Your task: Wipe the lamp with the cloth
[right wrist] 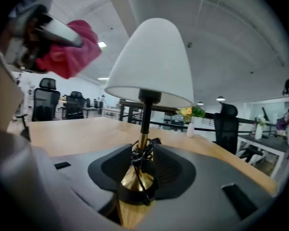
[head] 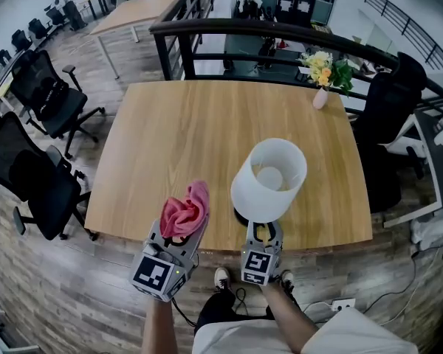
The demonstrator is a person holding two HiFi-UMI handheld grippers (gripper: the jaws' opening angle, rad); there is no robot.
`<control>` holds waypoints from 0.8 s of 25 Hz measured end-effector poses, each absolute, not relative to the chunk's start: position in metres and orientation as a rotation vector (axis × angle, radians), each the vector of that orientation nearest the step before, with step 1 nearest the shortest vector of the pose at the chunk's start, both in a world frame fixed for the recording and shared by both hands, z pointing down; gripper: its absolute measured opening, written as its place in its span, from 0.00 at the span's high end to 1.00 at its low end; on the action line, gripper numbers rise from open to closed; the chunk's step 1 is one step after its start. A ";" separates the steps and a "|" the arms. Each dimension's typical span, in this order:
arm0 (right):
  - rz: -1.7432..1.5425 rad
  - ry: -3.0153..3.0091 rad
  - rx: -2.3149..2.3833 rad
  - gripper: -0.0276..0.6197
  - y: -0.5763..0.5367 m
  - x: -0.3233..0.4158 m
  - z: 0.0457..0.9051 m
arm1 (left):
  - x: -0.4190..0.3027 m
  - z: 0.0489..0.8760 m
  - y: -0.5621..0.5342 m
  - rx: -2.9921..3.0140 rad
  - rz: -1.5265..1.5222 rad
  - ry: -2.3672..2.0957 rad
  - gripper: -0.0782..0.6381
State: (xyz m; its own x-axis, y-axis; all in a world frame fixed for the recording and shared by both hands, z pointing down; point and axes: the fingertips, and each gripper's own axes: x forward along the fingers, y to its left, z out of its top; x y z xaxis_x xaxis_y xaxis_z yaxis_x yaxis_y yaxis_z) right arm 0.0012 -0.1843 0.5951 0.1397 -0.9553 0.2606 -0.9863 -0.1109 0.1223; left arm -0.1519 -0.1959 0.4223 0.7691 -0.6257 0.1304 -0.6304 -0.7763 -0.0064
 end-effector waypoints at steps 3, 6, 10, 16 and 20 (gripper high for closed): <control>0.190 -2.075 1.983 0.71 -0.155 0.012 0.586 | -0.118 0.391 -0.200 2.969 0.168 -1.080 0.67; 0.232 -2.179 1.919 0.71 -0.130 0.046 0.565 | -0.093 0.364 -0.206 2.984 0.148 -1.176 0.67; 0.216 -2.280 1.938 0.71 -0.112 0.097 0.514 | -0.065 0.342 -0.198 3.019 0.159 -1.266 0.67; 0.140 -2.386 1.977 0.71 -0.093 0.148 0.448 | -0.034 0.373 -0.172 3.089 0.384 -1.275 0.66; 0.119 -2.462 1.925 0.71 -0.086 0.153 0.427 | -0.032 0.405 -0.163 3.018 0.455 -1.293 0.66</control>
